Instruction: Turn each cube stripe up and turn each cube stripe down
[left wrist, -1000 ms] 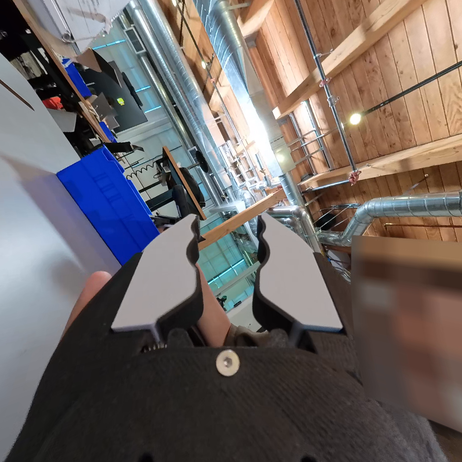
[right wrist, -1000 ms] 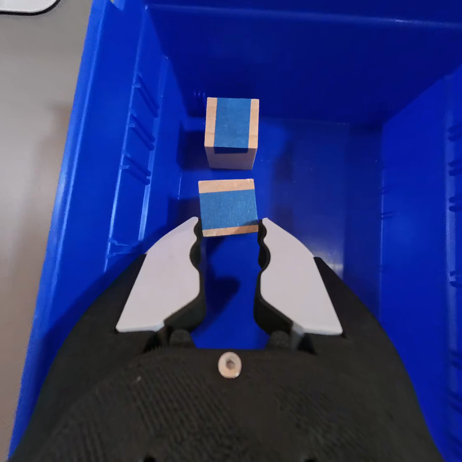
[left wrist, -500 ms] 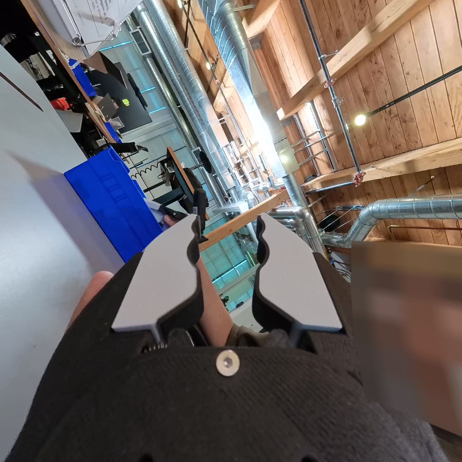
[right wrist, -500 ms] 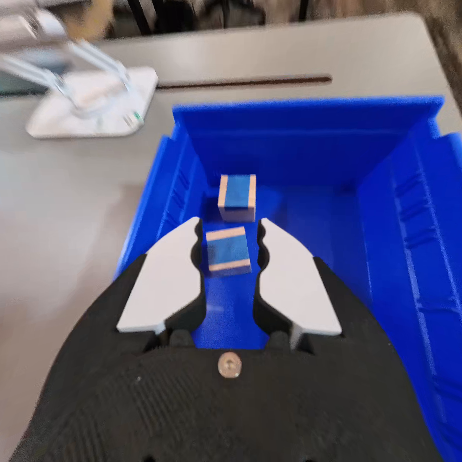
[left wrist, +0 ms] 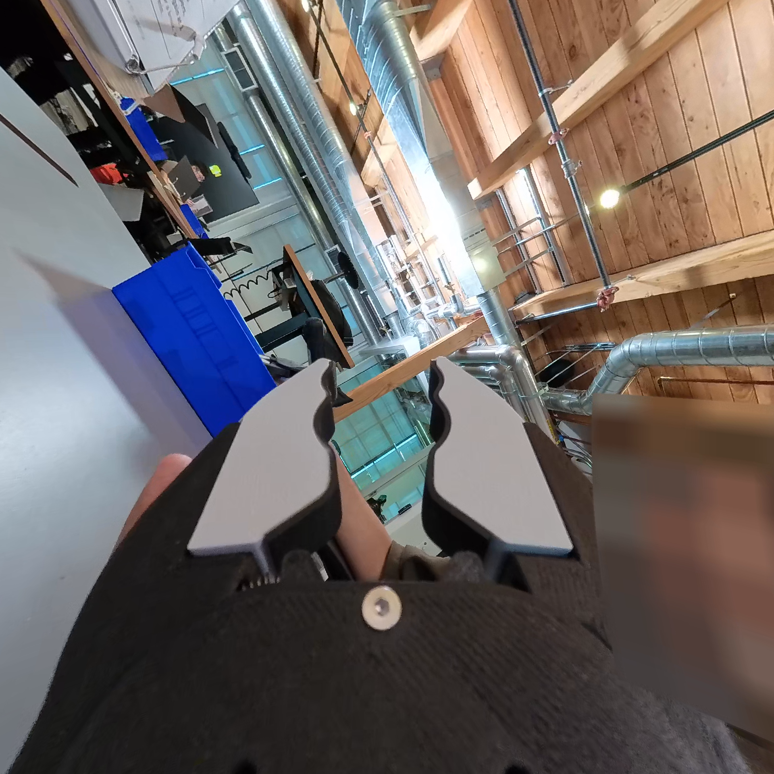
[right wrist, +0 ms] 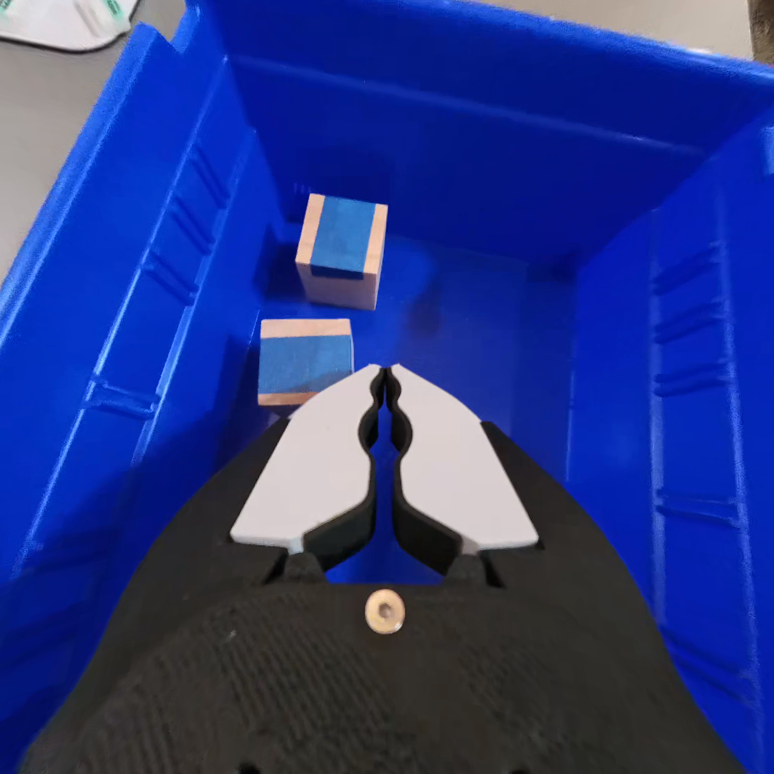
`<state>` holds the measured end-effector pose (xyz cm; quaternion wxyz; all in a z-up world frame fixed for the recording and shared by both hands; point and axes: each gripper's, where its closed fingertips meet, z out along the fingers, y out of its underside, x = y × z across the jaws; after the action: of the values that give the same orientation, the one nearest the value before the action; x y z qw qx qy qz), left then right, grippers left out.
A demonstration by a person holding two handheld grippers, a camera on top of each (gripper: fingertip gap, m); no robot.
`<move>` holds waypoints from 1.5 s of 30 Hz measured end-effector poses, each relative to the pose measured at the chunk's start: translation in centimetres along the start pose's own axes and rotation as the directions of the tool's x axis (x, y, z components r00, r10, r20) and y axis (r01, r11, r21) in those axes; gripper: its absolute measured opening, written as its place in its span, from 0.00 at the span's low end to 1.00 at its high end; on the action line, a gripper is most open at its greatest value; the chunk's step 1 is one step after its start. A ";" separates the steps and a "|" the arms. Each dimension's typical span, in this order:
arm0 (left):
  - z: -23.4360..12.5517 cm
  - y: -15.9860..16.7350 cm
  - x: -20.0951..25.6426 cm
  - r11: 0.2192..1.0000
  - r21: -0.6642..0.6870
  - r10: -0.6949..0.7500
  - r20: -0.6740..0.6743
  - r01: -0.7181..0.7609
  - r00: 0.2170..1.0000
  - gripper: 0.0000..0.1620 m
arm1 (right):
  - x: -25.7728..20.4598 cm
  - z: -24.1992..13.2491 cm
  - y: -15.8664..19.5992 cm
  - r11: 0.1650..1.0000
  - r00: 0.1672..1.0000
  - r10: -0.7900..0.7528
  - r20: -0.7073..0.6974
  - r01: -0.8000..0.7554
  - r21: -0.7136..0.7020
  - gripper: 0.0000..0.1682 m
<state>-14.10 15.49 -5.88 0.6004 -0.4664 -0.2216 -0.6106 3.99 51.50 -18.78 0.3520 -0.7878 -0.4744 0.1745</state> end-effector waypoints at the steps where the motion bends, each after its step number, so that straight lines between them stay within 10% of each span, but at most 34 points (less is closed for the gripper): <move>1: 0.0 0.0 0.0 1.000 0.002 0.000 0.000 0.000 1.000 0.26 | -0.2 -0.1 0.2 1.000 1.000 -0.006 0.015 0.006 -0.018 0.01; 13: 0.1 -0.1 0.2 0.999 -0.011 0.041 0.029 -0.041 0.999 0.26 | 0.9 -3.1 -3.6 0.986 0.999 0.034 -0.041 -0.027 0.166 0.01; 19: -1.5 -5.0 6.2 0.922 0.010 0.380 0.177 -0.388 0.908 0.20 | -2.0 -9.3 -10.8 0.861 0.999 0.004 -0.049 0.022 0.509 0.01; 22: -5.7 -9.4 8.3 0.846 -0.055 0.490 0.473 -0.530 0.732 0.18 | -5.4 -12.6 -13.6 0.783 0.994 -0.084 -0.064 0.106 0.613 0.01; 26: -17.8 -15.9 11.8 0.688 -0.155 0.426 0.877 -0.709 0.222 0.16 | -11.2 -14.4 -14.9 0.748 0.976 -0.218 -0.025 0.184 0.637 0.06; 30: -25.2 -15.6 12.3 0.775 -0.210 0.325 0.941 -0.596 0.090 0.30 | -16.6 -14.7 -14.5 0.747 0.947 -0.310 0.085 0.187 0.638 0.09; 34: -29.7 -14.6 10.2 0.818 -0.393 0.332 0.919 -0.420 -0.213 0.35 | -20.1 -14.2 -13.5 0.768 0.918 -0.352 0.185 0.170 0.618 0.09; 42: -32.5 -9.8 1.4 0.850 -0.517 0.513 0.769 0.101 -0.382 0.32 | -21.1 -12.8 -12.2 0.783 0.905 -0.388 0.178 0.222 0.581 0.09; 45: -32.1 -8.7 -0.1 0.845 -0.513 0.531 0.782 0.147 -0.325 0.30 | -21.0 -12.4 -12.1 0.787 0.905 -0.387 0.178 0.224 0.574 0.09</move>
<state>-32.08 -9.55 -18.41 0.1572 -0.9046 -0.3833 0.1003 -6.25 32.02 -2.72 0.5111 -0.5338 -0.5738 0.3531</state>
